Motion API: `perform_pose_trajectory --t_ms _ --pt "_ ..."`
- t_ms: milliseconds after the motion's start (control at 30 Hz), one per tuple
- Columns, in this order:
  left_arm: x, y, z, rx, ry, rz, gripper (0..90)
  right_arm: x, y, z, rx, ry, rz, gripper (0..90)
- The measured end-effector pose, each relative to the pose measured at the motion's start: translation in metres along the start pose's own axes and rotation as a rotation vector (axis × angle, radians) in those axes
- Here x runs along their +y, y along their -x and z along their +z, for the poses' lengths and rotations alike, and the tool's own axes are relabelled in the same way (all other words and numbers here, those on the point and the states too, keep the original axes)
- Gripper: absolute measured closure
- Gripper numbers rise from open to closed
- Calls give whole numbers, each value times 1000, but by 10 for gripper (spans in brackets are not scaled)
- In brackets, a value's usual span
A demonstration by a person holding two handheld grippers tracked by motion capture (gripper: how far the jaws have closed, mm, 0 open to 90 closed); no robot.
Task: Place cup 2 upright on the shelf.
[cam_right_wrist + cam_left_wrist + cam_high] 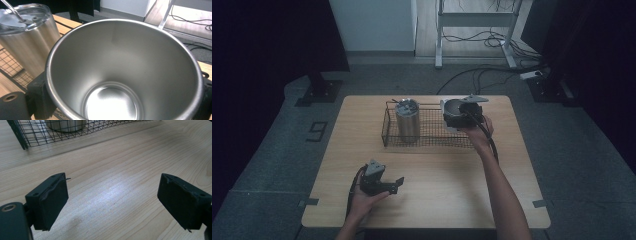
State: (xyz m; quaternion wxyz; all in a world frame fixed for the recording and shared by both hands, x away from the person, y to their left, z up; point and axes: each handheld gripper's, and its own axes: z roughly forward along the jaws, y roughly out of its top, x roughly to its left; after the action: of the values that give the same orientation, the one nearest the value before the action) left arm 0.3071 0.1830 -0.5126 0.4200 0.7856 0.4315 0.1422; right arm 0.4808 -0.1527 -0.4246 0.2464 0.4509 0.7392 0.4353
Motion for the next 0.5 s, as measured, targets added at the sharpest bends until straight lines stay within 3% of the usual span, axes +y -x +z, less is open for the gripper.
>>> perform_pose_trajectory --t_ms 500 --pt "-1 1 1 3 -2 1 110 -14 9 16 -25 -34 19 74"
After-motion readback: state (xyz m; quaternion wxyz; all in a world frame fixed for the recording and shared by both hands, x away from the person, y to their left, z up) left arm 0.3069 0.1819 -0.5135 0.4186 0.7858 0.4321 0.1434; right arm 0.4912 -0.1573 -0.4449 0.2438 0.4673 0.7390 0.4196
